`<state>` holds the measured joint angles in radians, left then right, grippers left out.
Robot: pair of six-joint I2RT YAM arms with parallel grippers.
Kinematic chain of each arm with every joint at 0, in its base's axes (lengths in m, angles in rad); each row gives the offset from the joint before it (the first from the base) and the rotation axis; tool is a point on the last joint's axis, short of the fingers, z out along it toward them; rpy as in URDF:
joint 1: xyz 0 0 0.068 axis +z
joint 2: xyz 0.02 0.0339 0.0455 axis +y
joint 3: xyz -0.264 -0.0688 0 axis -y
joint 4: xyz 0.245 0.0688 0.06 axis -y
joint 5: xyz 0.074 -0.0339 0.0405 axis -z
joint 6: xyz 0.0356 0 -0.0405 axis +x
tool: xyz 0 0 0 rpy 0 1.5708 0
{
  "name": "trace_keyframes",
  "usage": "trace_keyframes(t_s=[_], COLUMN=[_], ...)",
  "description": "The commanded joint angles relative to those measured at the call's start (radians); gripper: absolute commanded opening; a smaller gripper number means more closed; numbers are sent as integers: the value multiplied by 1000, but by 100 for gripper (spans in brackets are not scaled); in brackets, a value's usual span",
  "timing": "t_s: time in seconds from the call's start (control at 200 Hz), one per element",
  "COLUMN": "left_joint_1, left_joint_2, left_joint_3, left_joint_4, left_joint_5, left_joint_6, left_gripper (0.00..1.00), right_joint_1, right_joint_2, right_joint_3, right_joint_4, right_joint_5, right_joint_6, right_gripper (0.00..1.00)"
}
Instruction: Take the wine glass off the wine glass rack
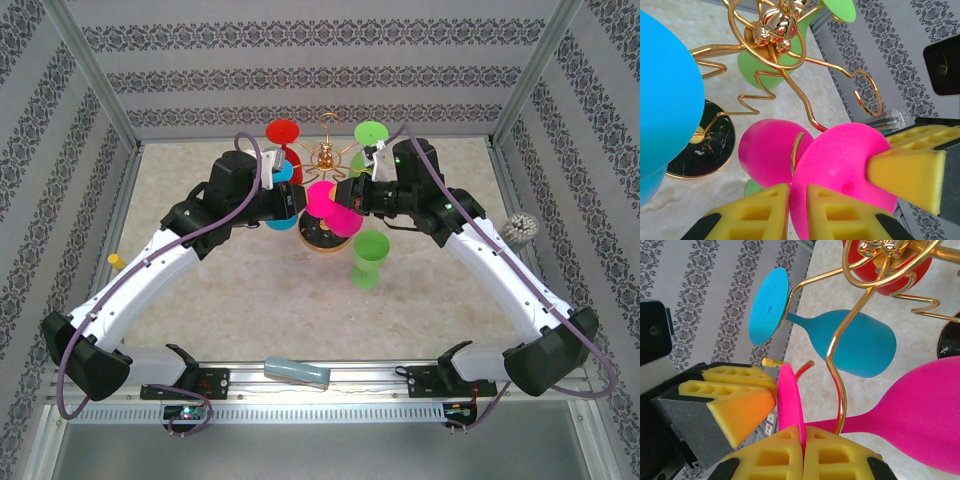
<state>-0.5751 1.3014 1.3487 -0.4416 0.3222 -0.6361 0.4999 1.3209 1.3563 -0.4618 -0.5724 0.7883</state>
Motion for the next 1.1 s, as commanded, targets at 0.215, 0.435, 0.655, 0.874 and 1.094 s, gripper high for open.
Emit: trace_keyframes(t_s=[0.215, 0.435, 0.655, 0.874, 1.094], left_joint_1=[-9, -9, -5, 0, 0], left_joint_2=[-76, -102, -113, -109, -116], left_joint_3=[18, 15, 25, 34, 26], left_joint_4=[-5, -12, -27, -28, -21], left_joint_5=[-47, -50, -63, -63, -64], left_joint_6=[6, 7, 21, 23, 15], left_gripper=[18, 18, 18, 18, 18], right_joint_1=[1, -1, -3, -10, -12], right_joint_2=[-5, -11, 9, 40, 66], right_joint_3=[3, -16, -7, 21, 46], right_joint_4=[53, 128, 148, 153, 163], right_joint_5=[-56, -63, -44, -44, -49], right_joint_6=[84, 155, 168, 174, 179], right_gripper=[0, 0, 0, 0, 0])
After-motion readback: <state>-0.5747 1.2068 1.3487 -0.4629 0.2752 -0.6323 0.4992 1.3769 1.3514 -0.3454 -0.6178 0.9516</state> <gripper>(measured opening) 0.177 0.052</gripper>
